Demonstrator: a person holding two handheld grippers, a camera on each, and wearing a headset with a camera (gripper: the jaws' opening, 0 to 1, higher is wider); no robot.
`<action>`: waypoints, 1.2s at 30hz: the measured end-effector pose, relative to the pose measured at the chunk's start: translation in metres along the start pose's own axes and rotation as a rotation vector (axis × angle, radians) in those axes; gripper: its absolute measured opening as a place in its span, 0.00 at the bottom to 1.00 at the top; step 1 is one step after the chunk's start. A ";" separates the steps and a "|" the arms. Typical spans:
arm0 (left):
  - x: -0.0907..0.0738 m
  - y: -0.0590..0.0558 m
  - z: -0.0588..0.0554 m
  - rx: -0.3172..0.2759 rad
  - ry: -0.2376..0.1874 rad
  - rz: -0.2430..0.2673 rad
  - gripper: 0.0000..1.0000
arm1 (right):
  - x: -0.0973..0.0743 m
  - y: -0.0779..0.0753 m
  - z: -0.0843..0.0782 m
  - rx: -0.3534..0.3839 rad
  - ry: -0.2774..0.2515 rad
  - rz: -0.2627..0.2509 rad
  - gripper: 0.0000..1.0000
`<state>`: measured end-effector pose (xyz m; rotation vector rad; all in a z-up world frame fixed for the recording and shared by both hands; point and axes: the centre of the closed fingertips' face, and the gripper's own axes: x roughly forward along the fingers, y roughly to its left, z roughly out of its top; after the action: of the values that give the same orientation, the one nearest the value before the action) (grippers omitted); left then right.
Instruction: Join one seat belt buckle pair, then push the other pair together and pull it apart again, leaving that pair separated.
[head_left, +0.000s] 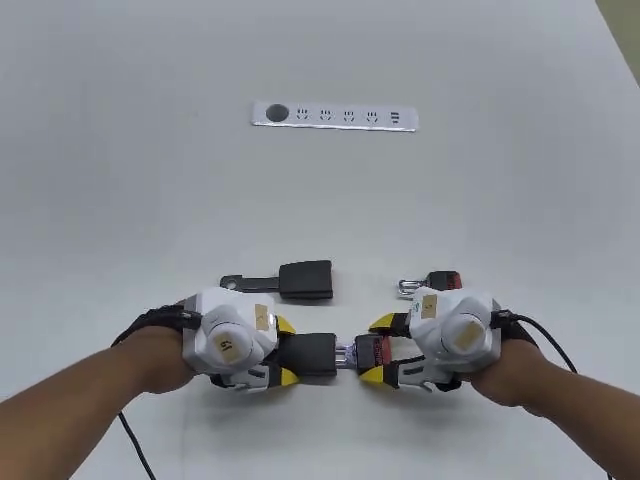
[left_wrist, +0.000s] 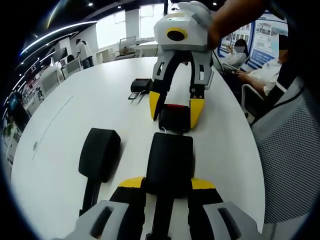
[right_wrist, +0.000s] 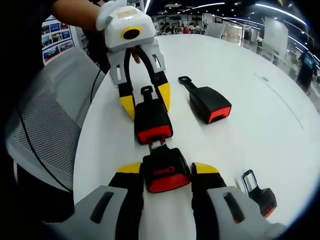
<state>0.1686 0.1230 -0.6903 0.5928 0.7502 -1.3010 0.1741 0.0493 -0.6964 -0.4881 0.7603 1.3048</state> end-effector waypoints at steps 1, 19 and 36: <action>0.000 0.000 0.000 0.002 0.001 0.000 0.33 | 0.000 0.000 0.000 0.005 -0.003 -0.005 0.35; 0.001 0.000 -0.001 0.035 0.020 -0.030 0.33 | 0.013 0.002 0.015 0.013 -0.036 -0.002 0.34; -0.001 0.003 -0.002 0.031 -0.002 -0.034 0.33 | 0.012 -0.001 0.015 0.009 -0.038 -0.011 0.34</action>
<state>0.1715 0.1255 -0.6908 0.6057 0.7422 -1.3470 0.1790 0.0678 -0.6956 -0.4587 0.7311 1.2960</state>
